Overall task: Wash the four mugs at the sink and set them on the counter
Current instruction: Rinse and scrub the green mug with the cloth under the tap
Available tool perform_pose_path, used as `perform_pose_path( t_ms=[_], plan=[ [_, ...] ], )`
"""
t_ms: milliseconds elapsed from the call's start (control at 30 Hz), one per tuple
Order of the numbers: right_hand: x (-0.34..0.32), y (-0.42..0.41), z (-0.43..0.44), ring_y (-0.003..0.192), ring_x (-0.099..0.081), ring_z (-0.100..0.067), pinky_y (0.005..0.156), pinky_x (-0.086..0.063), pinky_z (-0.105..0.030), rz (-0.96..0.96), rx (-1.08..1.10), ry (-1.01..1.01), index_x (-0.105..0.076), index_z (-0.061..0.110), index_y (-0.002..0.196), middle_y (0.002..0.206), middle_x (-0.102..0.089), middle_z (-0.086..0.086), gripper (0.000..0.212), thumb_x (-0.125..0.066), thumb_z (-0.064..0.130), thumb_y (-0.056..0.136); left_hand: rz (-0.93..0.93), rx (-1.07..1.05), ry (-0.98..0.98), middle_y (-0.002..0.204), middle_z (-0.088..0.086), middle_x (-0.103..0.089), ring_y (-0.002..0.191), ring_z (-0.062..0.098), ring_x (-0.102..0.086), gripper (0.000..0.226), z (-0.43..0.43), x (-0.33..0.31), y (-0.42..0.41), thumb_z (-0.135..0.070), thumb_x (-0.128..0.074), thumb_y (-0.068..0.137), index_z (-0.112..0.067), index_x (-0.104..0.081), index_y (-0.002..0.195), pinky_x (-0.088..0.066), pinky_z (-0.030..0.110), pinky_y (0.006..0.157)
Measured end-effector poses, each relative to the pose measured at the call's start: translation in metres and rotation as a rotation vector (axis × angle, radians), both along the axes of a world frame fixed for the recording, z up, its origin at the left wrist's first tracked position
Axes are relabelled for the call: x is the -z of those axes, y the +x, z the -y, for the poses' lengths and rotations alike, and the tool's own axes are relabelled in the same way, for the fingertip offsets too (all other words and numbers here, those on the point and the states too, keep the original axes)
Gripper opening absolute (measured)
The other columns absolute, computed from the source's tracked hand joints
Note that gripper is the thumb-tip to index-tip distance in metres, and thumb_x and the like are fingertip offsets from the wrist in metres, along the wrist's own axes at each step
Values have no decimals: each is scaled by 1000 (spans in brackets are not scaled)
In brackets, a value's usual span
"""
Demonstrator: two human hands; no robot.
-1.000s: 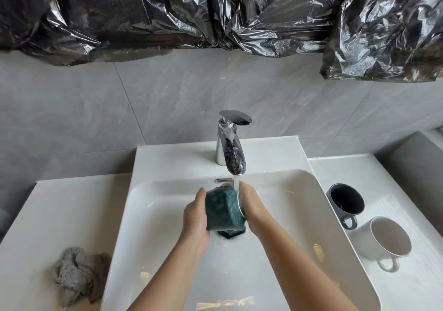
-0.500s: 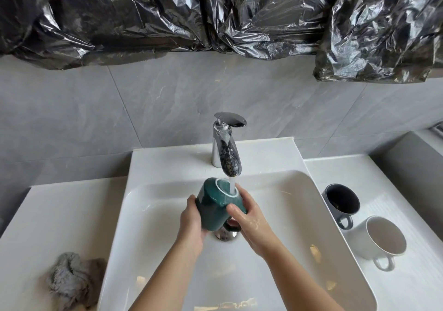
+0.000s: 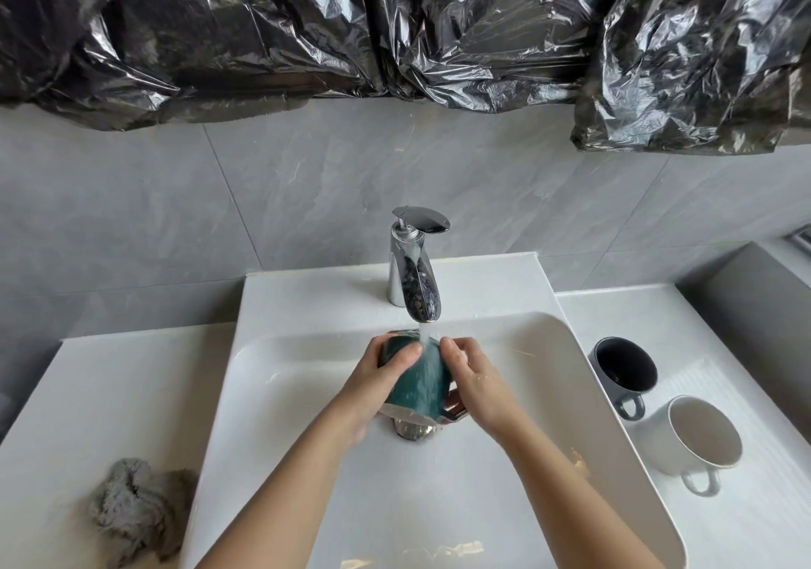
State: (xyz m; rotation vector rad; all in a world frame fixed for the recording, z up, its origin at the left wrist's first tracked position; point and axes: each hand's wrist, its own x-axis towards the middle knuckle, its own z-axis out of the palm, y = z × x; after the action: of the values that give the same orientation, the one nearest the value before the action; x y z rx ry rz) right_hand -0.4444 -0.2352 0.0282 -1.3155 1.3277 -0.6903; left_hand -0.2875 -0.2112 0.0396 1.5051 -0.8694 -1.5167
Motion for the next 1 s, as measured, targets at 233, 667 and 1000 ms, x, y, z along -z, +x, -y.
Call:
perform_pose_path(
  t_ms=[233, 667, 1000],
  plan=[
    [5, -18, -16, 80, -53, -11, 74, -43, -21, -167, -98, -489, -48, 25, 81, 102, -46, 7, 21, -48, 45, 87, -321, -14, 360, 98, 13, -73, 87, 30, -68, 54, 0, 0, -4, -64, -57, 82, -18, -70, 108, -56, 45, 77],
    [-1, -8, 11, 56, -31, -12, 56, -25, -32, -75, 157, -364, -31, 21, 56, 58, -32, 7, 43, -42, 48, 88, -332, -104, 387, 99, 22, -71, 84, 42, -66, 75, 0, 23, -10, -77, -39, 85, -12, -64, 116, -52, 54, 89],
    [8, 10, -11, 48, -19, -14, 53, -19, -30, 430, 345, 144, -29, 16, 59, 53, -17, 5, 51, -46, 37, 102, -148, -459, 11, 79, 1, -71, 78, 18, -61, 32, 4, 5, -25, -30, -48, 97, -20, -68, 76, -46, 31, 69]
  ],
)
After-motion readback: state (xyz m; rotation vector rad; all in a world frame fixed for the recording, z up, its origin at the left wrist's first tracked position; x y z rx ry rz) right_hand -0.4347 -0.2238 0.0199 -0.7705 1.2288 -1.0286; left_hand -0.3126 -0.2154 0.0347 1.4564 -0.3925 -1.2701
